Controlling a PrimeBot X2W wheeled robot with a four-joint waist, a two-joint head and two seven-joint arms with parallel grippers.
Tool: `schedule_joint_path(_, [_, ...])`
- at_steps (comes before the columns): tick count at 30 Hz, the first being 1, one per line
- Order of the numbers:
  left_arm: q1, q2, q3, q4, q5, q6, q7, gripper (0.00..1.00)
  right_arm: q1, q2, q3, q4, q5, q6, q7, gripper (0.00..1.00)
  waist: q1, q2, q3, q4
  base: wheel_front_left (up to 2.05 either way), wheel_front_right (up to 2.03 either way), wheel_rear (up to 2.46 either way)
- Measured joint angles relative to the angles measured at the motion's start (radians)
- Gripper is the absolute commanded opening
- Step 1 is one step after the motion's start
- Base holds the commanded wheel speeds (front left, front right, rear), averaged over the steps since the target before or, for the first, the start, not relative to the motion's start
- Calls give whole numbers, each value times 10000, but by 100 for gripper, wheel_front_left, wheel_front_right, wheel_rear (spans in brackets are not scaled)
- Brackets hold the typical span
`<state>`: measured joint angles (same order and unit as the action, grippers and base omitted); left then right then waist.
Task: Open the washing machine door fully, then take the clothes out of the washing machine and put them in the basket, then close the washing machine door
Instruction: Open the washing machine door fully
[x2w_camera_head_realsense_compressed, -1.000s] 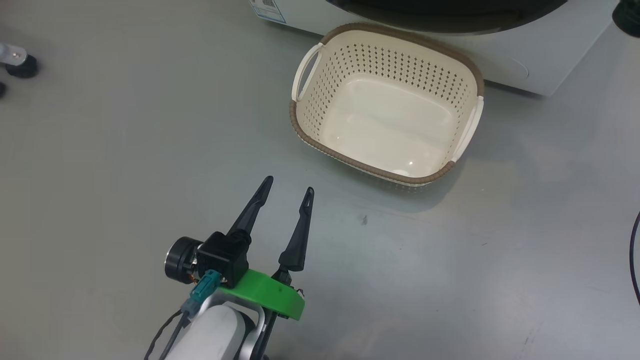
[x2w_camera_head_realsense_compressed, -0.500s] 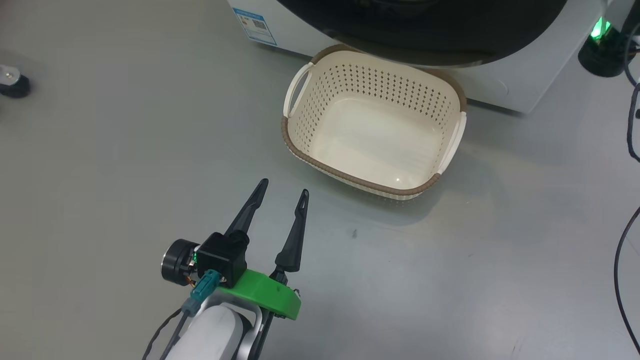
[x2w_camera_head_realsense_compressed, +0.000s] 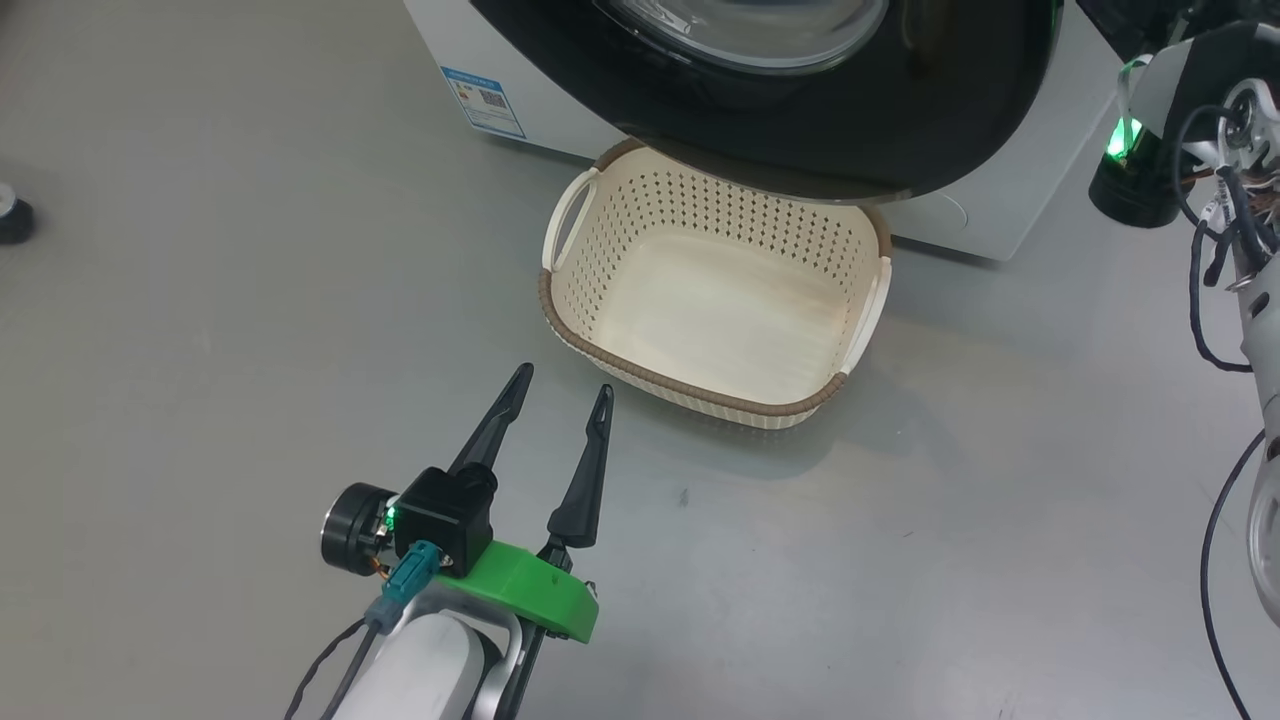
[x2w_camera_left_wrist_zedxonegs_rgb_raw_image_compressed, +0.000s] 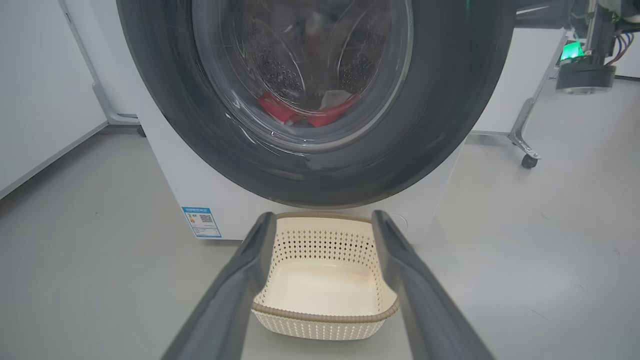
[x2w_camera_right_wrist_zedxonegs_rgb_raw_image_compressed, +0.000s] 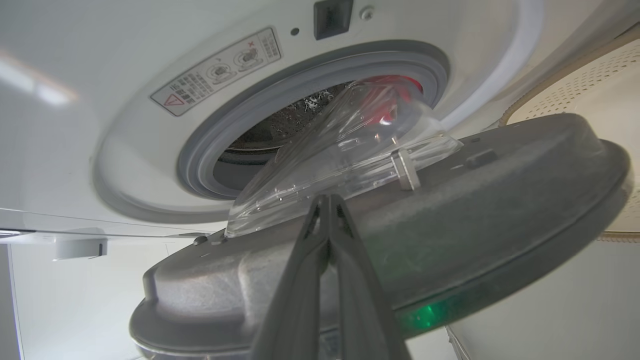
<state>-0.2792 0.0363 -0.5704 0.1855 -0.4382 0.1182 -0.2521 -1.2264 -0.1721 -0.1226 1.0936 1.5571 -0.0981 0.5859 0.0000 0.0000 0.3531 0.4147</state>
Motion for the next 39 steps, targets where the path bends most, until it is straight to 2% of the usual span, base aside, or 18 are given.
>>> schedule_joint_path(12, [25, 2, -2, 6, 61, 0, 0, 100, 103, 63, 17, 88, 0, -4, 88, 0, 0, 0, -223, -91, 0, 0, 0])
schedule_joint_path(39, [133, 2, 50, -2, 88, 2, 0, 100, 525, 408, 410, 242, -6, -15, 1070, 0, 0, 0, -387, -186, 0, 0, 0])
